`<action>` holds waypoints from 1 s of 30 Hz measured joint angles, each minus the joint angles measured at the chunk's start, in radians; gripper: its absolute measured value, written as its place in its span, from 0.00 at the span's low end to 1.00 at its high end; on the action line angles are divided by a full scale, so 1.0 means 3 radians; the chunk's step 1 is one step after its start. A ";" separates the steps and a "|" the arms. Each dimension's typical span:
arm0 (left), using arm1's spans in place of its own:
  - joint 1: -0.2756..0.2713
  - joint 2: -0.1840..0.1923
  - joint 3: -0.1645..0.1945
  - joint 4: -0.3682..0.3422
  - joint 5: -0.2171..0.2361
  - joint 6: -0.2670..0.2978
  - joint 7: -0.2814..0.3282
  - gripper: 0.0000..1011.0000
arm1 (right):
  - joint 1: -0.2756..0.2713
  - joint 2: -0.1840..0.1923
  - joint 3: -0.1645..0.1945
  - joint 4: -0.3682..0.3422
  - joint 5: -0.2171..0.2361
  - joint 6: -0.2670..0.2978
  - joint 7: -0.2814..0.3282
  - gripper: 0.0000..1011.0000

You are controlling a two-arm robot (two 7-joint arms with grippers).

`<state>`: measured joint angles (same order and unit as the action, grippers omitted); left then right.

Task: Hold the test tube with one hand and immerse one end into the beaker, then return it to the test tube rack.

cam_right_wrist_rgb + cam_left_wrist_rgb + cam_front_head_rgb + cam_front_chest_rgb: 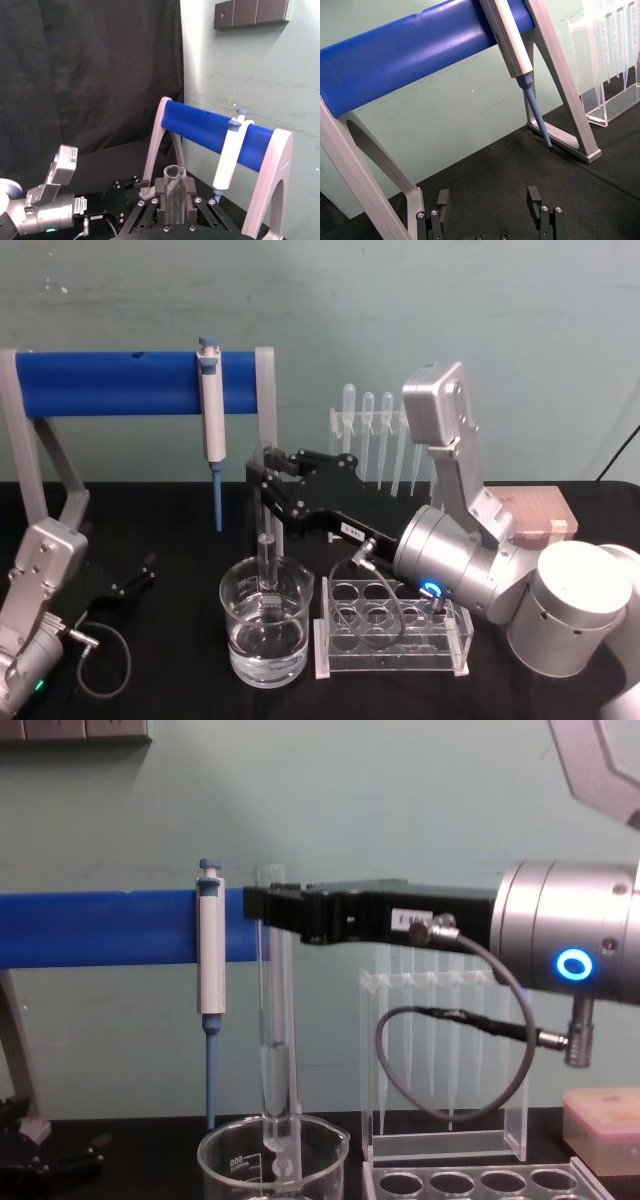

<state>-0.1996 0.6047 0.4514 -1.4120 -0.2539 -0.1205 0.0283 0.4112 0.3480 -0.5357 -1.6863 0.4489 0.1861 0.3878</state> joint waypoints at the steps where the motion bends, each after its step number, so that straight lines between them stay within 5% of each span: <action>1: 0.0000 0.0000 0.0000 0.0000 0.0000 0.0000 0.0000 0.99 | -0.0009 -0.0012 -0.0010 0.0029 -0.0007 -0.0027 0.0013 0.22; 30: 0.0000 0.0000 0.0000 0.0000 0.0000 0.0000 0.0000 0.99 | -0.0119 -0.0189 -0.0052 0.0526 -0.0158 -0.0364 0.0129 0.22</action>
<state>-0.1996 0.6047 0.4514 -1.4120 -0.2539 -0.1205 0.0283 0.3754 0.2912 -0.5511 -1.5285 0.4015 0.0771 0.4265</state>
